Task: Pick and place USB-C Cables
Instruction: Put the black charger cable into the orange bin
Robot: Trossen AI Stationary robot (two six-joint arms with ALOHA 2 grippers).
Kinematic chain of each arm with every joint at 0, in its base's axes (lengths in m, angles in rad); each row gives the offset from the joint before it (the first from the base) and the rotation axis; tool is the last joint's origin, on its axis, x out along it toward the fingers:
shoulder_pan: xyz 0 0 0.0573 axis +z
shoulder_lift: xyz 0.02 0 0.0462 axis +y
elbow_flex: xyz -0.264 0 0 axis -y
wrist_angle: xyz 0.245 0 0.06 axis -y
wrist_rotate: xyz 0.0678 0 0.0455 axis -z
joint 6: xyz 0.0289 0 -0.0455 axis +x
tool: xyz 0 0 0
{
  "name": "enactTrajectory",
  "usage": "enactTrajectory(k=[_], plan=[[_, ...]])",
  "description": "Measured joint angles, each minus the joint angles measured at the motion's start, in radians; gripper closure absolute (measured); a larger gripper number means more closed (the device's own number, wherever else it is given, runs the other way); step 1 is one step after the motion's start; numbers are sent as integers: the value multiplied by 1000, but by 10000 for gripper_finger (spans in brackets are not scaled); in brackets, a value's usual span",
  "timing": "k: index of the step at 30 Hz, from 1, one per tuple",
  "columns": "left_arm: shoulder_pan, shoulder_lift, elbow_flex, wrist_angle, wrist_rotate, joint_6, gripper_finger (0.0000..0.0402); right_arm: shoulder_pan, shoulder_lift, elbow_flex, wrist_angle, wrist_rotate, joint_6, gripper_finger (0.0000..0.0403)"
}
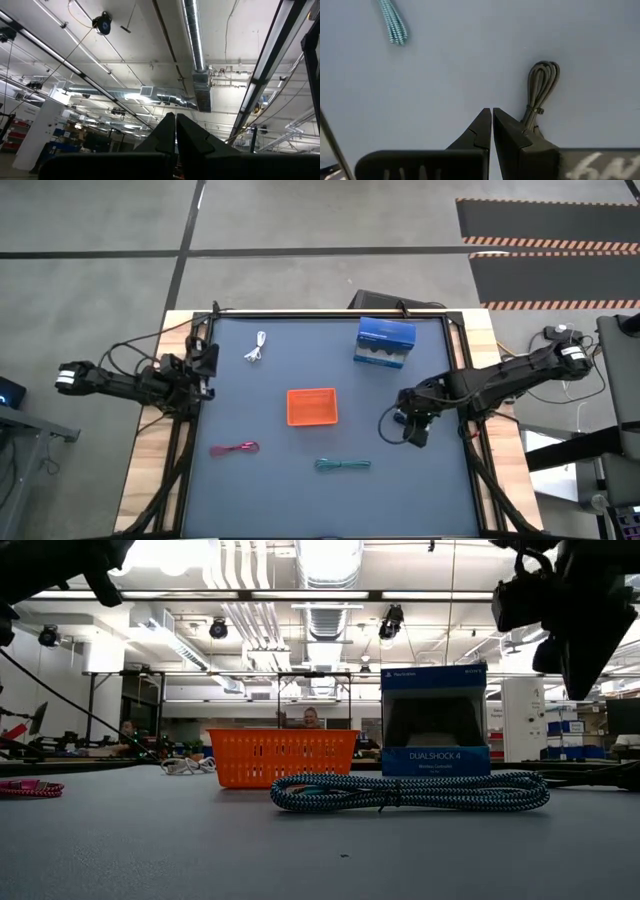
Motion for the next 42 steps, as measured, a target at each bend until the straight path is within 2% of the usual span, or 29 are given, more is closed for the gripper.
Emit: enactTrajectory(k=[4, 8, 14, 19, 25, 30, 34, 42], plan=[[0, -2, 0, 0, 0, 11, 402, 0, 35, 0, 0, 62, -25, 394], [0, 3, 0, 0, 0, 25, 402, -1, 66, 0, -4, 161, 77, 394], [0, -1, 0, 1, 0, 25, 402, -2, 113, 0, -71, 141, 241, 394], [0, -2, 0, 1, 0, 26, 402, 0, 182, 7, -101, 59, 321, 394], [0, -2, 0, 1, 0, 25, 402, 0, 292, 96, -212, 109, 405, 394], [0, 1, 0, 1, 0, 25, 402, 2, 358, 150, -219, 104, 367, 389], [0, 1, 0, 1, 0, 24, 402, 2, 403, 169, -219, 81, 346, 356], [0, 3, 0, 1, 0, 23, 402, 2, 475, 162, -218, 105, 282, 258]])
